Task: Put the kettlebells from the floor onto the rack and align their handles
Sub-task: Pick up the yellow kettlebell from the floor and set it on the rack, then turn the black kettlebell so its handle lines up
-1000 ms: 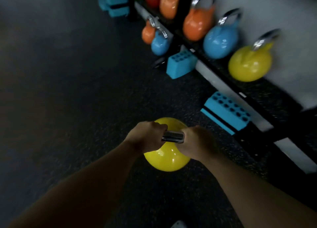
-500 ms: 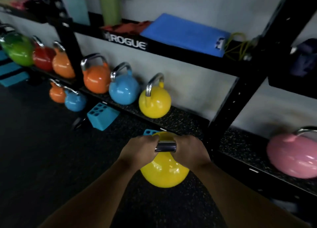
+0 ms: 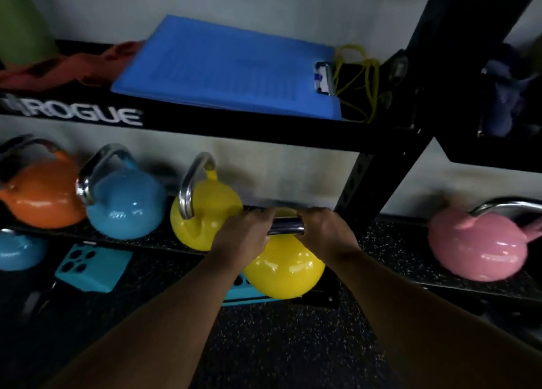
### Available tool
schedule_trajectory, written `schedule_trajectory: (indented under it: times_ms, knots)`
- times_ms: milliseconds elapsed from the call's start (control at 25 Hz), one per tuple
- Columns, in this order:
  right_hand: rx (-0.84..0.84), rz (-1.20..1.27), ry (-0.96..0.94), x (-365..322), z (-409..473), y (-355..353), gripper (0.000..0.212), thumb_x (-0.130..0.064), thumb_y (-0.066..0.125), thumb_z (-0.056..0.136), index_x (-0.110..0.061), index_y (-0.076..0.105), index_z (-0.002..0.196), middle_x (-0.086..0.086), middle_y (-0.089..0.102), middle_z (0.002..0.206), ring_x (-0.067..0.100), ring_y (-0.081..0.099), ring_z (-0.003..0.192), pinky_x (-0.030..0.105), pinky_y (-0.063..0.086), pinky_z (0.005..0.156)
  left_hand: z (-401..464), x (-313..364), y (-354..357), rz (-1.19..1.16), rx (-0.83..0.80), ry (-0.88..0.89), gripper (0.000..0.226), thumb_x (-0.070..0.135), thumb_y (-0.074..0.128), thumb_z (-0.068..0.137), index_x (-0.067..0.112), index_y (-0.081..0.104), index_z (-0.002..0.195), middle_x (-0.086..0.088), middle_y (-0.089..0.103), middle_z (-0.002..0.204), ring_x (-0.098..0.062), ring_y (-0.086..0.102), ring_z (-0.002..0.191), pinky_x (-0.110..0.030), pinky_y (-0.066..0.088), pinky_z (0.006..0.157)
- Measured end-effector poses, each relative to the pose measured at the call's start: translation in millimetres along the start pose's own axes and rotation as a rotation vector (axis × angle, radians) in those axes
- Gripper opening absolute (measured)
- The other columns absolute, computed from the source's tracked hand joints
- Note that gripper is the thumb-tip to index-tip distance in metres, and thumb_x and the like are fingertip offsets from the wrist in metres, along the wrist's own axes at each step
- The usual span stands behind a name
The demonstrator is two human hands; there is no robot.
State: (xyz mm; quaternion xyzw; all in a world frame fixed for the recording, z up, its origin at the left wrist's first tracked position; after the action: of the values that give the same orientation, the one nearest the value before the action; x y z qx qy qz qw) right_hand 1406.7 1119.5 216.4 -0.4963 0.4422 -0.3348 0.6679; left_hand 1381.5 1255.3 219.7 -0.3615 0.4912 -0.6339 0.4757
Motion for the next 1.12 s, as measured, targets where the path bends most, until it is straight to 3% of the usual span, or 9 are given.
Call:
schedule_trajectory:
  times_ms: [240,400,560,680,840,920,1000,1120]
  knots:
    - [0.01,0.05,0.114,33.0,59.5,14.8,0.021,-0.015,0.07,0.084,-0.011,0.059,0.101,0.014,0.068,0.099,0.032,0.065,0.09,0.039,0.052,0.072,71.5,-22.1,31.7,-0.025,-0.003,0.029,0.031,0.016,0.079,0.073,0.016,0.057,0.094,-0.008,0.07,0.081,-0.028,0.07,0.072,-0.029,0.036,0.048]
    - [0.002,0.118,0.188,46.3,71.2,30.5,0.025,-0.012,0.07,0.085,-0.01,0.06,0.107,0.015,0.067,0.104,0.033,0.064,0.094,0.043,0.054,0.078,87.8,-22.0,53.1,-0.095,-0.038,0.008,0.029,0.014,0.072,0.081,0.015,0.056,0.106,-0.009,0.069,0.094,-0.03,0.068,0.085,-0.035,0.048,0.059]
    - [-0.032,0.196,0.21,53.9,95.8,36.0,0.024,-0.01,0.067,0.085,-0.006,0.058,0.107,0.02,0.064,0.103,0.036,0.06,0.095,0.035,0.041,0.069,107.7,-33.9,62.9,-0.231,-0.045,-0.069,0.024,0.009,0.067,0.084,0.008,0.054,0.104,-0.015,0.063,0.099,-0.035,0.063,0.091,-0.036,0.041,0.063]
    - [-0.043,0.253,0.183,60.5,107.4,36.4,0.021,-0.012,0.064,0.087,-0.005,0.057,0.106,0.019,0.064,0.101,0.035,0.06,0.092,0.031,0.037,0.067,119.7,-40.6,75.1,-0.33,-0.084,-0.145,0.028,0.013,0.064,0.089,0.005,0.048,0.111,-0.019,0.057,0.106,-0.036,0.058,0.099,-0.042,0.047,0.073]
    - [0.026,0.288,0.153,66.8,107.2,40.5,0.018,-0.008,0.064,0.086,-0.004,0.056,0.102,0.019,0.062,0.096,0.035,0.058,0.087,0.034,0.04,0.066,124.8,-45.0,85.8,-0.391,-0.084,-0.107,0.026,0.011,0.063,0.089,0.008,0.044,0.106,-0.009,0.045,0.091,-0.031,0.055,0.09,-0.036,0.038,0.066]
    - [0.039,0.287,0.162,66.6,106.8,41.6,0.019,-0.008,0.062,0.086,-0.004,0.054,0.103,0.019,0.061,0.097,0.037,0.058,0.089,0.04,0.046,0.069,125.0,-45.8,86.6,-0.393,-0.073,-0.118,0.023,0.008,0.06,0.088,0.007,0.044,0.105,-0.008,0.043,0.089,-0.032,0.055,0.088,-0.036,0.035,0.064]
    - [0.022,0.256,0.182,64.0,107.0,43.8,0.024,-0.013,0.061,0.088,-0.006,0.053,0.109,0.02,0.059,0.104,0.037,0.056,0.096,0.043,0.048,0.077,124.6,-44.9,83.8,-0.399,-0.059,-0.167,0.022,0.009,0.057,0.09,0.007,0.045,0.108,-0.013,0.05,0.095,-0.033,0.055,0.091,-0.04,0.042,0.067]
    - [0.019,0.236,0.242,57.3,94.7,42.4,0.046,-0.026,0.062,0.09,-0.012,0.046,0.131,0.017,0.051,0.124,0.034,0.047,0.114,0.043,0.045,0.093,107.8,-38.1,80.0,-0.423,-0.067,-0.212,0.043,0.017,0.06,0.089,0.012,0.04,0.127,-0.015,0.049,0.119,-0.03,0.048,0.11,-0.043,0.048,0.086]
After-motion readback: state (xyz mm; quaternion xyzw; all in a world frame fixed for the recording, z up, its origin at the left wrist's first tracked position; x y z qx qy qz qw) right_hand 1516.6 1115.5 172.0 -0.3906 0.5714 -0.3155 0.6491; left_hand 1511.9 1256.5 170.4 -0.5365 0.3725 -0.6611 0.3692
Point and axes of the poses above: each hand's wrist, its own z-axis towards the middle knuckle, its own y-axis out of the palm, x = y × z, the point moved 6 cm from there along z, towards the middle knuckle
